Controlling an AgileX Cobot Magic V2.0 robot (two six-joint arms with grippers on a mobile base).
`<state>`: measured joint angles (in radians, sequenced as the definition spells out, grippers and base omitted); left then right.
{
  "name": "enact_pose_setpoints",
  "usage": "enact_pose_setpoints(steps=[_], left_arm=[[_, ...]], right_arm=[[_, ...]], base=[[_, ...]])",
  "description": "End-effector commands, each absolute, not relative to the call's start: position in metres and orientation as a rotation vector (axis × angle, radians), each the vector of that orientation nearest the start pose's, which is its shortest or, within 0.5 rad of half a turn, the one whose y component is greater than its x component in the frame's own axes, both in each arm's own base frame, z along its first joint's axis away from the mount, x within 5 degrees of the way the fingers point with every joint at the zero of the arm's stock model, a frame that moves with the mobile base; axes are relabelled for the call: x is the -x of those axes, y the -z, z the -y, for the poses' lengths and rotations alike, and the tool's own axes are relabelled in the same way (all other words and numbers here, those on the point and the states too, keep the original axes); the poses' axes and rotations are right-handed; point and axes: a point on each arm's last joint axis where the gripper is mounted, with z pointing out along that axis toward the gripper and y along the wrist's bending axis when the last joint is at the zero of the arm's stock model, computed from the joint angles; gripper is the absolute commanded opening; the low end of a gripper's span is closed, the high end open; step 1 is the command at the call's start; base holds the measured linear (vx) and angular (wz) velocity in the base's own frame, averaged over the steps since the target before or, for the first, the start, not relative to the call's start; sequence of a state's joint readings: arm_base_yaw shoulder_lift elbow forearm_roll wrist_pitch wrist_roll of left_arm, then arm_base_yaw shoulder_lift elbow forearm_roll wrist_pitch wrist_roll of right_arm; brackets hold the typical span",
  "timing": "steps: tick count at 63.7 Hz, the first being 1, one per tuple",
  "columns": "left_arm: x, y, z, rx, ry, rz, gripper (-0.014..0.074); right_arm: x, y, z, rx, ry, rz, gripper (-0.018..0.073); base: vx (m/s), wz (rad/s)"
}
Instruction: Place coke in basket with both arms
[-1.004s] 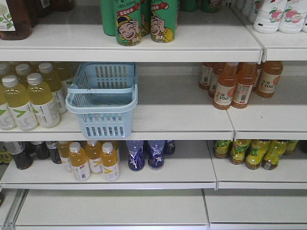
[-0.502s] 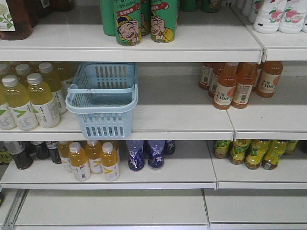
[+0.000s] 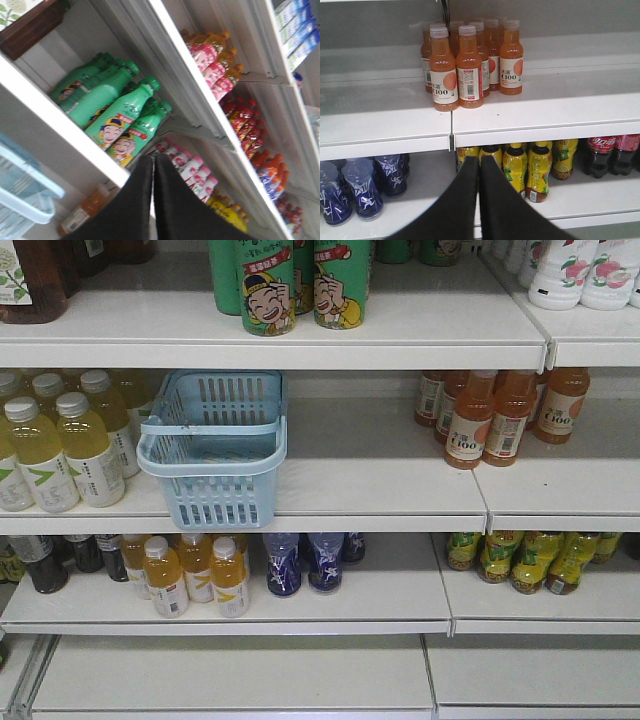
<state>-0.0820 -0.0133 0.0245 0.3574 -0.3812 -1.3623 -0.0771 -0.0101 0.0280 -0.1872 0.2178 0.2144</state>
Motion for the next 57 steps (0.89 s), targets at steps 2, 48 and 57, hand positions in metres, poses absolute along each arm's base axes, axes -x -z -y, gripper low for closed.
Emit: enact_pose_setpoints(steps=[2, 48, 57], left_arm=[[-0.040, -0.244, 0.018, 0.381, 1.136, -1.021, -0.0006], [-0.006, -0.401, 0.018, 0.188, 1.163, -0.773, 0.0004], [-0.040, -0.409, 0.026, 0.156, 1.118, -0.884, 0.0049]], right_arm=[[-0.055, -0.188, 0.007, -0.107, 0.074, -1.638, -0.0005], [-0.055, -0.188, 0.007, -0.107, 0.074, -1.638, -0.0005], [-0.055, -0.188, 0.007, -0.107, 0.074, -1.638, -0.0005]], base=[[0.00, 0.00], [0.00, 0.00], [0.00, 0.00]])
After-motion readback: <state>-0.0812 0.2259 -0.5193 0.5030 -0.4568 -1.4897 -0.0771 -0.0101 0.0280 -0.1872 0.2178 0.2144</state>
